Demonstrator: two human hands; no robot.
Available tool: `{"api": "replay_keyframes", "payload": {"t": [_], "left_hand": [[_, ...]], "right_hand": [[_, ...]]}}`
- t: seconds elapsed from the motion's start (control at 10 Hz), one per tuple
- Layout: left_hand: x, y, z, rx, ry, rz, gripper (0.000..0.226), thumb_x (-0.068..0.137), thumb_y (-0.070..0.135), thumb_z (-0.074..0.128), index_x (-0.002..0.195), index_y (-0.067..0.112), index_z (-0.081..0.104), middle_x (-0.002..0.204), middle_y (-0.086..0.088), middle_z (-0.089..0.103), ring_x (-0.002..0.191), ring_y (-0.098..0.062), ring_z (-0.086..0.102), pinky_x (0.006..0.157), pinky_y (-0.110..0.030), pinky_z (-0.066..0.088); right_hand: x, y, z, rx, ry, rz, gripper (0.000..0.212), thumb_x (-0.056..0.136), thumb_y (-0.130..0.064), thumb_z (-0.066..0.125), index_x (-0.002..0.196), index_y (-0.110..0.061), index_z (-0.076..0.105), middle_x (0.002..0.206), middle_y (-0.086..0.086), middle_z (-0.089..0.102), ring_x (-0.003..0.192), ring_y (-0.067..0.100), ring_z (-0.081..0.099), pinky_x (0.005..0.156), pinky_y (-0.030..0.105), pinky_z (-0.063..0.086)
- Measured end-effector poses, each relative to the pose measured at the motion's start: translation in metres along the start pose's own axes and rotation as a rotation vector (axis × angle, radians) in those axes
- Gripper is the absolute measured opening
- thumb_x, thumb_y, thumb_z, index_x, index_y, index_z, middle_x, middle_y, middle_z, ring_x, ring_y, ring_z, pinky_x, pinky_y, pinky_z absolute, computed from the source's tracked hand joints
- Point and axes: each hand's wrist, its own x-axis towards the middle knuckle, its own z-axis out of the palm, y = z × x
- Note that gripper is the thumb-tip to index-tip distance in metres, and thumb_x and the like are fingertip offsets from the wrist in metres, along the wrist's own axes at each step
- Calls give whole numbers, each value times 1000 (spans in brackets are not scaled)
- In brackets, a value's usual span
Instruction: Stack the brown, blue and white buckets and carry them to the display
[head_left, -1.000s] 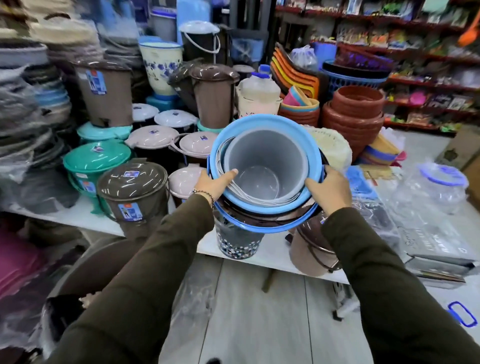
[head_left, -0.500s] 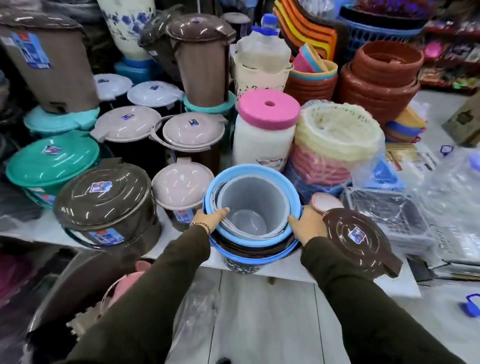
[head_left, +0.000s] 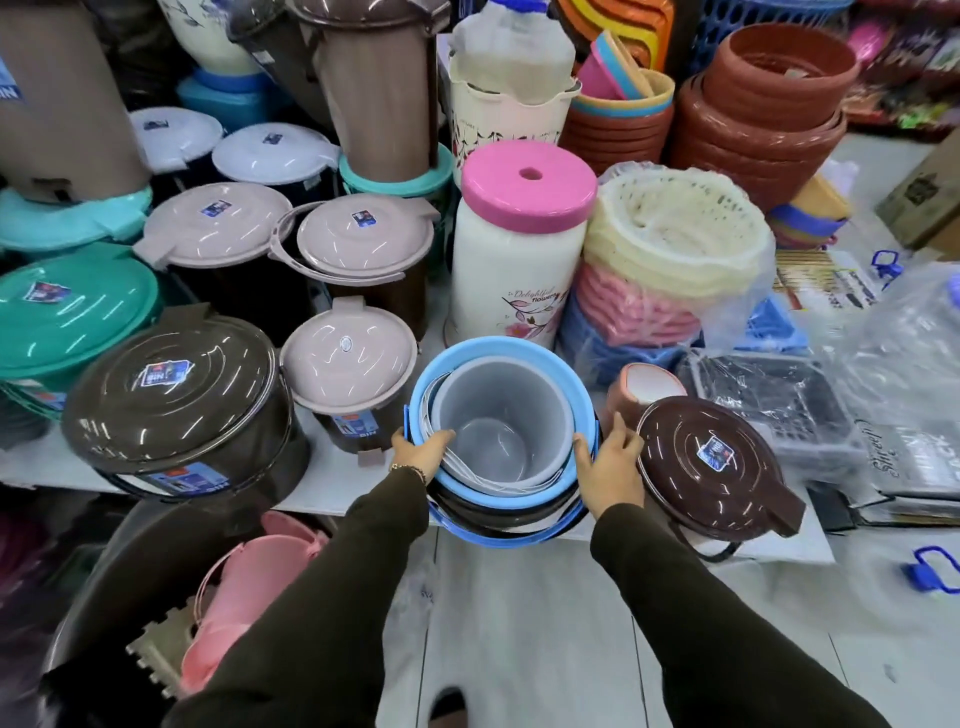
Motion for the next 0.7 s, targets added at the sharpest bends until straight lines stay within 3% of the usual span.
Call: {"api": "replay_keyframes", "payload": {"t": [0.1,0.2,0.4,0.5,0.6,0.7], "left_hand": [[-1,0,2,18,33,12,100,60,44,71,146,15,32,134,-13,59,118,-34,58,108,-44,44],[4,2,5,17,23,38,90,65,48,71,143,18,37,130,-12,61,116,-35,60,107,-45,45],[2,8,15,3,12,59,83,78,47,72,145,19,34,131,-12,58,106,-30,58,100,-38,47],[2,9,18,9,0,49,93,78,50,72,150,18,23,141,-15,51,113,-32,55,101,-38,44],[-9,16,18,211,122,113,106,78,60,68,154,20,6,159,-19,23,140,-41,35,114,-49,32],[-30,22,22,445,292,306,102,79,65,61,154,21,8,161,-17,16,147,-40,24,116,-58,23]], "right_hand": [[5,2,5,123,-94,139,72,98,-49,43,153,-7,25,152,26,32,133,43,45,109,46,37],[12,4,8,203,-157,145,66,99,-52,37,149,-9,35,146,27,42,135,41,42,112,46,34],[25,3,0,261,-189,186,64,99,-51,38,150,-13,35,144,27,43,132,41,44,114,44,33],[24,8,-4,266,-225,164,73,93,-58,42,151,-14,33,147,25,43,132,40,46,115,48,35],[19,8,-19,228,-195,85,77,93,-59,43,153,-13,28,154,21,34,138,38,41,118,47,31],[10,1,-39,156,-171,31,73,98,-51,42,155,-9,22,159,20,23,142,38,36,118,45,28]]}}
